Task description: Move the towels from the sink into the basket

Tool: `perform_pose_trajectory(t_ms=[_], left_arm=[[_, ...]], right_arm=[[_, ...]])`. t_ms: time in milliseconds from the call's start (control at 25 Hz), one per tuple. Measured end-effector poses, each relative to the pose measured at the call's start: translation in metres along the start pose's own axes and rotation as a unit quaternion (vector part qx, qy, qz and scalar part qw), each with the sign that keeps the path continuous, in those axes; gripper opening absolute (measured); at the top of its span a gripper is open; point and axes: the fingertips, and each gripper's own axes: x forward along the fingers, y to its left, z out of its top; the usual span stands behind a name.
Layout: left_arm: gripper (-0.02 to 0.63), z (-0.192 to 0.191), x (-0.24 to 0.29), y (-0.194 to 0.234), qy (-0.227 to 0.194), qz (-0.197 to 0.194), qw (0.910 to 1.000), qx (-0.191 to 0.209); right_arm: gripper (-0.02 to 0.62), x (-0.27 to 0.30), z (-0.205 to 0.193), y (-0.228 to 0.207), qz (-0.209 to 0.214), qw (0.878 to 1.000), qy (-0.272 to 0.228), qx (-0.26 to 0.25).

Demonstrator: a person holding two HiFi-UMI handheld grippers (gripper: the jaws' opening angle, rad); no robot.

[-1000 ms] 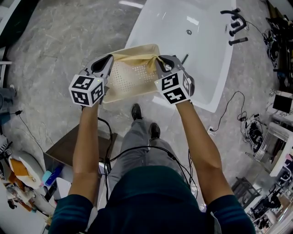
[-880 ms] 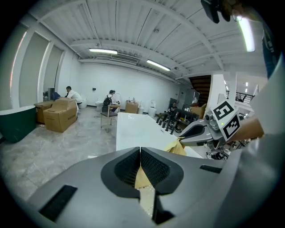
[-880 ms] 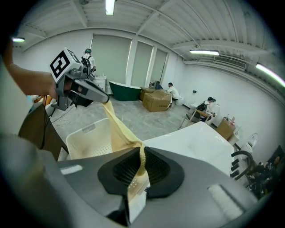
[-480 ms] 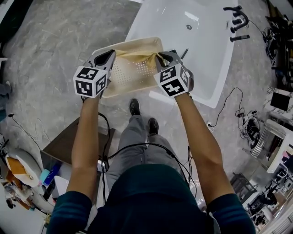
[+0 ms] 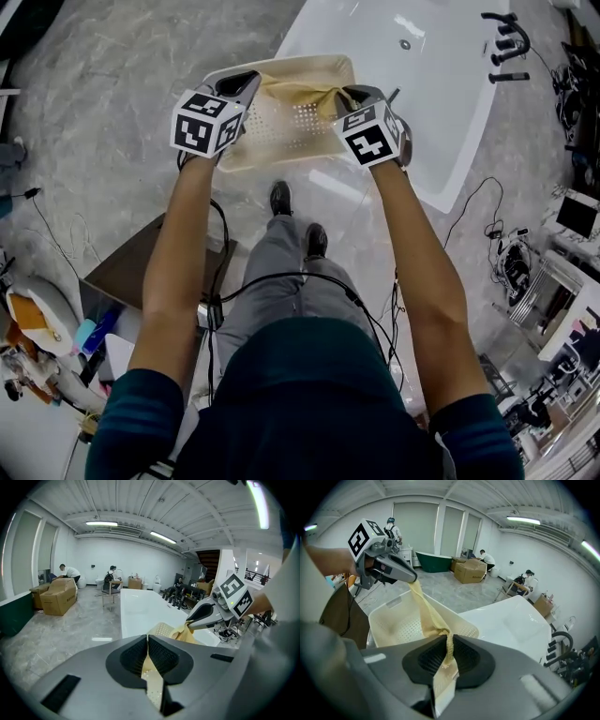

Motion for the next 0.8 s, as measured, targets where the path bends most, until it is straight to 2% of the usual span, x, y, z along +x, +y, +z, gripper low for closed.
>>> perform_pose_trajectory(t_ms=[240,440,680,800], left_arm=[[0.014,0.002,-0.003,-0.012,0.02,-0.02,0.9994,0.022],[0.014,0.013,-0.01,-0.024,0.023,-0.029,0.9989,0.031],[0.089,0.038,-0.027,-0.035,0.011,-0.01,0.9991,0.04],[0.106,0.056,-0.041,-0.043,-0.001,0.003,0.9988,0.048]], right_arm=[[0.071,-0.002,-0.011,0.002,0.017,1.0,0.026,0.003],[0.077,-0.011,-0.014,-0.002,0.023,0.999,0.028,0.002],[0.086,-0.036,-0.003,-0.008,0.023,1.0,0.007,-0.009],[0.087,-0.057,0.007,-0.012,0.018,1.0,-0.008,-0.014]])
